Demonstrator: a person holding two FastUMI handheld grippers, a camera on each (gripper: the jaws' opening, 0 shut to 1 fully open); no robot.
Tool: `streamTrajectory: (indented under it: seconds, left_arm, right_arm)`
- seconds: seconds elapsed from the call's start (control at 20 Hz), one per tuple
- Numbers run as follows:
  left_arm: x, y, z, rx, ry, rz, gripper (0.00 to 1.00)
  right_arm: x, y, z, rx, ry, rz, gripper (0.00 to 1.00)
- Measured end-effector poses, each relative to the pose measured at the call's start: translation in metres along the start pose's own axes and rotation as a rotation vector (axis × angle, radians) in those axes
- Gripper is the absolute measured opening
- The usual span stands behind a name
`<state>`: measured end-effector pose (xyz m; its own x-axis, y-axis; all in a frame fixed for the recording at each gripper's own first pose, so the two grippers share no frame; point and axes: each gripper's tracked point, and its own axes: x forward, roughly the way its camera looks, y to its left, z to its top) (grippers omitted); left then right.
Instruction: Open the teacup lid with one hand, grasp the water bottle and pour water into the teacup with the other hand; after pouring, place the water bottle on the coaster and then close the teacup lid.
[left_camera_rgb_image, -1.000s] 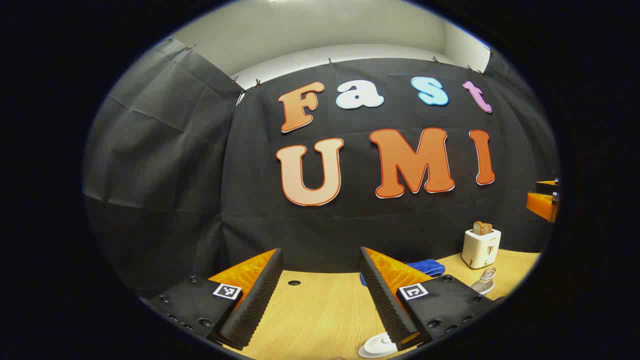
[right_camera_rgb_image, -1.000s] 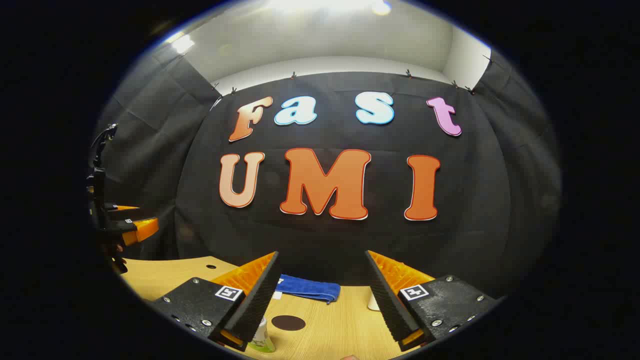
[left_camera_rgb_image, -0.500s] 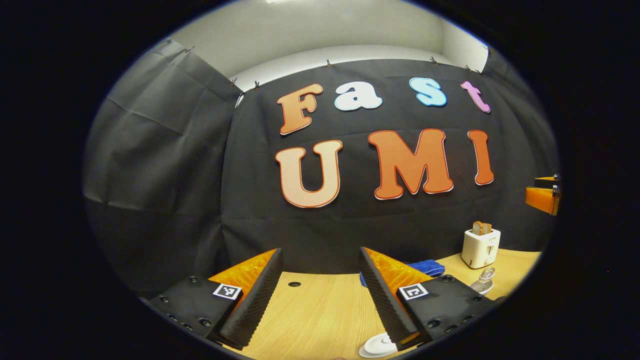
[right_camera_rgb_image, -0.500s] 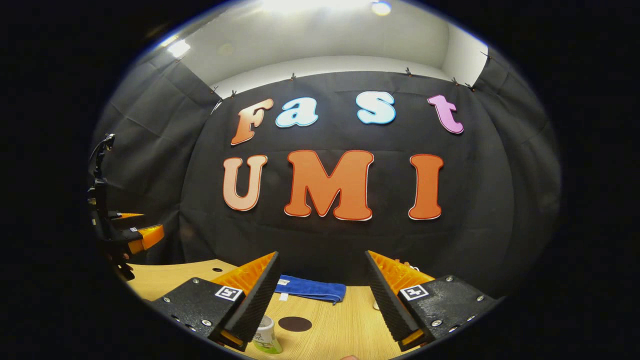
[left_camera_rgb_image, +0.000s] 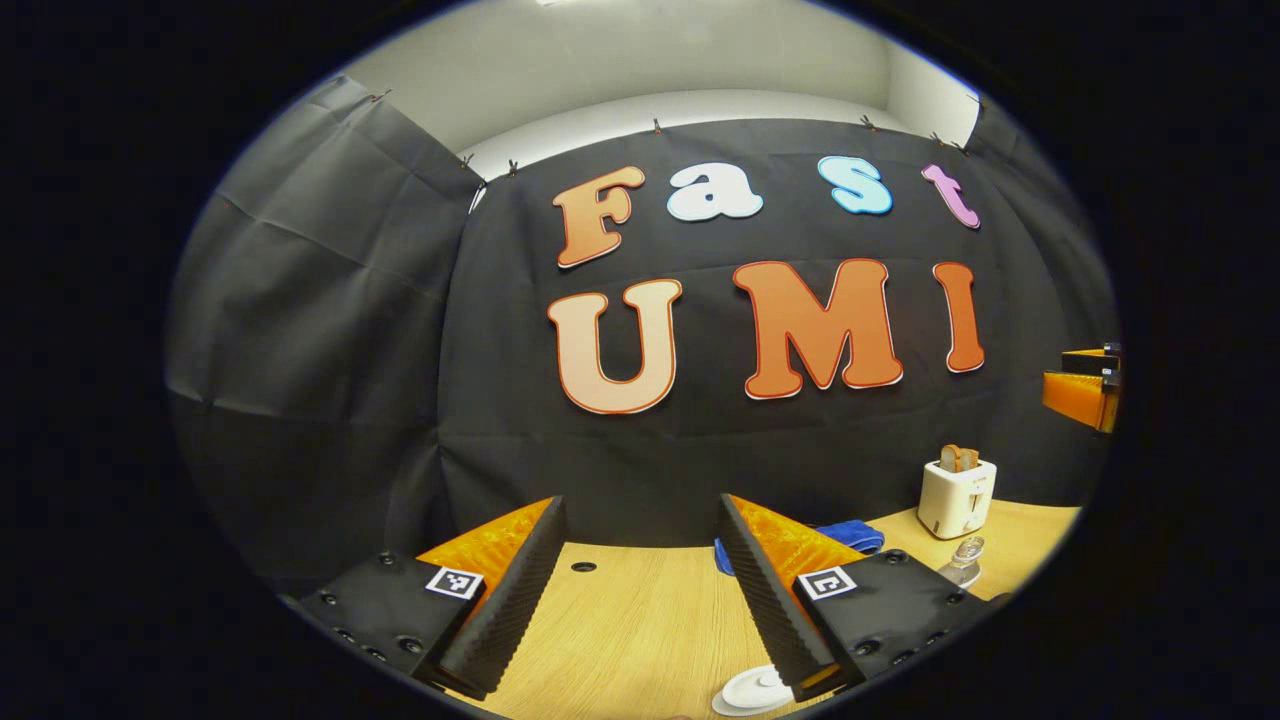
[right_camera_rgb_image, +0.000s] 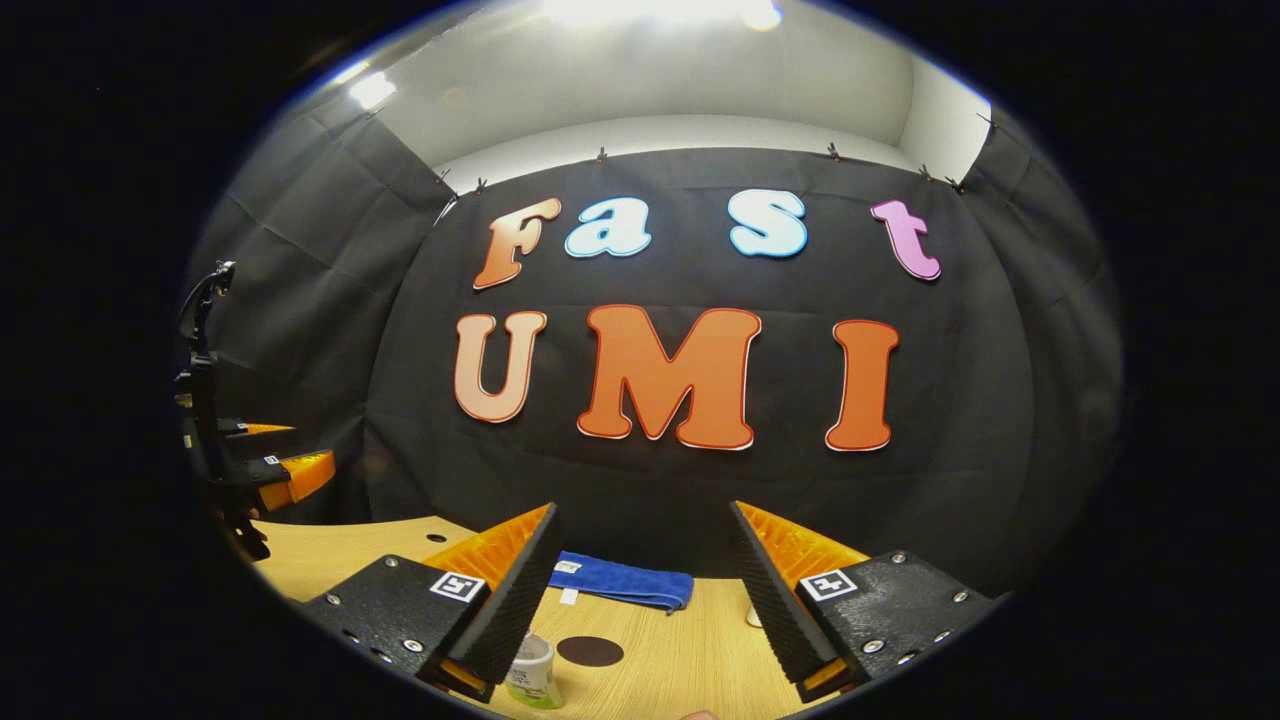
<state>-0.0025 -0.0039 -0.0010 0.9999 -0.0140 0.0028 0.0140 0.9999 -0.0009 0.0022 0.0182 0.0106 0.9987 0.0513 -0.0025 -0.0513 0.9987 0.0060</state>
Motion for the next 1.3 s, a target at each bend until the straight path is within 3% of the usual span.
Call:
streamTrajectory:
  seconds: [0.45,0.9,1.3]
  left_arm:
    - [-0.011,-0.027,-0.035,0.001,0.039,-0.075,0.99]
    - [-0.026,-0.085,-0.115,-0.025,0.187,-0.231,0.99]
    - [-0.038,-0.110,-0.183,0.005,0.359,-0.297,0.99]
  right_arm:
    - [-0.005,0.006,-0.033,0.051,0.078,0.035,0.98]
    - [-0.015,0.011,-0.051,0.049,0.095,0.081,0.98]
    - [-0.022,0.015,-0.085,0.072,0.174,0.104,0.99]
